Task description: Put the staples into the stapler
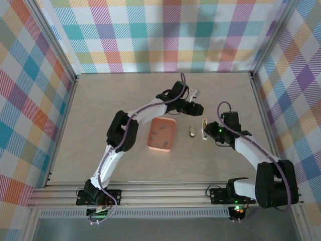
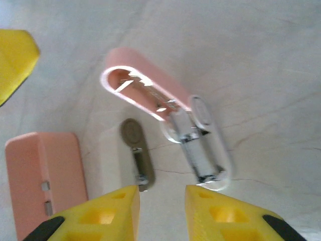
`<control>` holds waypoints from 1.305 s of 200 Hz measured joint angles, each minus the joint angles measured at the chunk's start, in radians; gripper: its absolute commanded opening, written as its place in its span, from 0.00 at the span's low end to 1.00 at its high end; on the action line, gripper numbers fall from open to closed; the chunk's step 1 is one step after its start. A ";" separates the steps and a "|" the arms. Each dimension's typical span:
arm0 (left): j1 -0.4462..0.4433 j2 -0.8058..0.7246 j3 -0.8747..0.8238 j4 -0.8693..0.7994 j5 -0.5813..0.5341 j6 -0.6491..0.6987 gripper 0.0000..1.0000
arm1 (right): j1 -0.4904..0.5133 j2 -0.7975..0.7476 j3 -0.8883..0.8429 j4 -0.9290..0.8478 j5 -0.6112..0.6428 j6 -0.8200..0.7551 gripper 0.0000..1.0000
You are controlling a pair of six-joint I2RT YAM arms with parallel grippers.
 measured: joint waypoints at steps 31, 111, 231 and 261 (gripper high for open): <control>-0.006 0.086 0.099 0.002 0.020 -0.015 0.54 | -0.053 0.040 -0.022 -0.006 -0.042 -0.017 0.29; -0.016 0.196 0.183 0.069 0.048 -0.103 0.54 | -0.079 0.166 -0.022 0.020 -0.094 -0.039 0.28; -0.043 0.208 0.205 0.056 0.118 -0.115 0.51 | -0.084 0.188 -0.012 0.034 -0.119 -0.049 0.26; -0.043 0.208 0.205 0.050 0.125 -0.106 0.46 | -0.084 0.189 -0.011 0.033 -0.119 -0.056 0.25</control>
